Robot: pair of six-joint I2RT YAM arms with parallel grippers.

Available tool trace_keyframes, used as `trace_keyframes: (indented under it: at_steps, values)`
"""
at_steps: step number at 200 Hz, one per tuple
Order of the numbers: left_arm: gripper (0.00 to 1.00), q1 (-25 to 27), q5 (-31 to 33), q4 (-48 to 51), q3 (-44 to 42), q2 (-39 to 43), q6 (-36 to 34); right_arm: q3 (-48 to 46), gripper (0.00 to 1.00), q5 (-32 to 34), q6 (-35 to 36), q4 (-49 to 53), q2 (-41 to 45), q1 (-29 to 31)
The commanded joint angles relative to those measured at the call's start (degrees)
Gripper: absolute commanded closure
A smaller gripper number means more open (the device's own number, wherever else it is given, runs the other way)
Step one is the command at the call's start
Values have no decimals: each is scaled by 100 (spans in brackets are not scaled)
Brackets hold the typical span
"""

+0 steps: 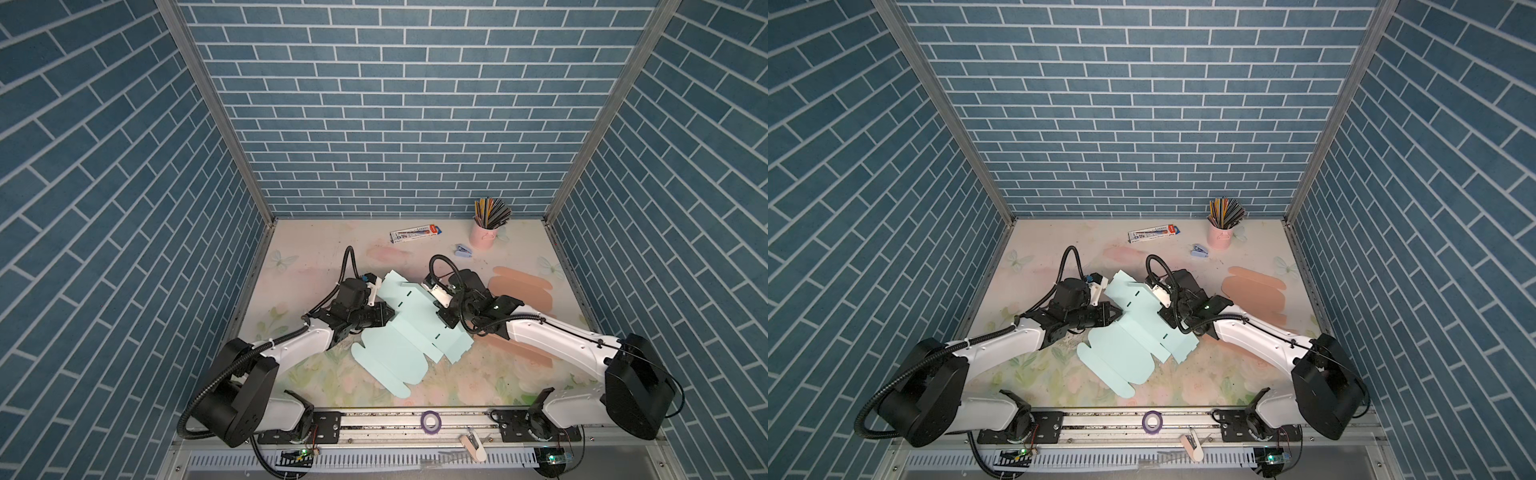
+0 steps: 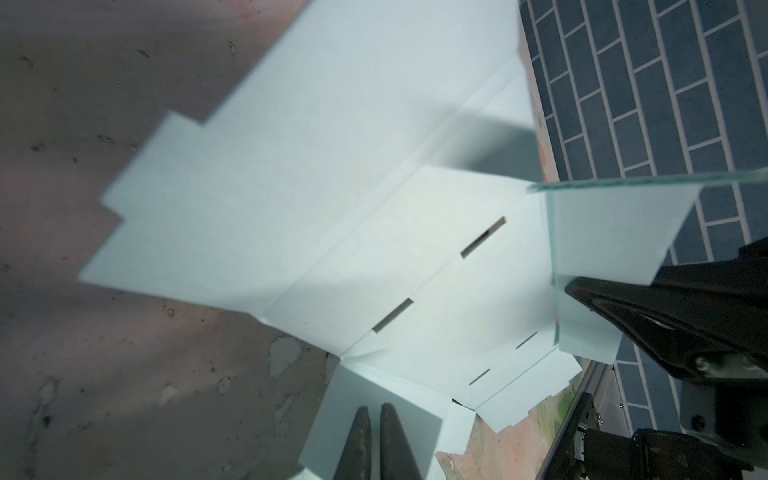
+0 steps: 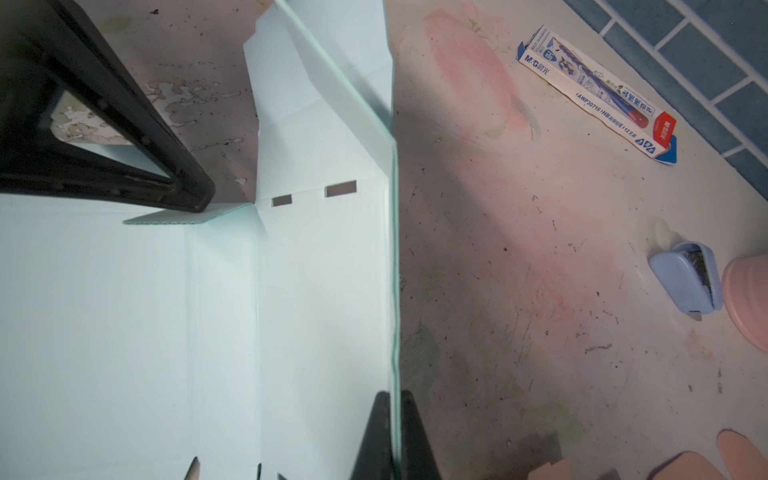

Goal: Fold the paper box

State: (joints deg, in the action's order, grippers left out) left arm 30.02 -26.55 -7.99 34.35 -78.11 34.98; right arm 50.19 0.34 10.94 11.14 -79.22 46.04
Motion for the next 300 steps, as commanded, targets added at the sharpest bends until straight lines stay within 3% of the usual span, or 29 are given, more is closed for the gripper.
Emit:
trace_keyframes:
  at_steps: [1,75,109,136,174,198,225,300]
  values:
    - [90,23,161,48,-28,150,48,228,100,253,593,-163,-77,90]
    - [90,-921,-133,525,62,1041,-253,-21,100,748,2308,-720,68,341]
    - [89,-1482,-224,585,186,1433,-294,129,100,1354,3144,-937,-264,506]
    - [88,-1896,-298,521,387,1335,-228,218,100,1862,3701,-1274,-538,713]
    - [88,-2239,-307,59,545,593,-176,87,100,2400,4370,-2058,-815,995]
    - [91,-2264,-29,214,933,-207,-371,-128,100,2811,4964,-2797,-1004,1209]
    - [92,-2240,-183,-367,966,-828,-318,-418,100,3033,5499,-3632,-1164,1341]
    - [87,-1665,-274,-372,642,-697,-783,-748,100,2867,5707,-4557,-1422,1320]
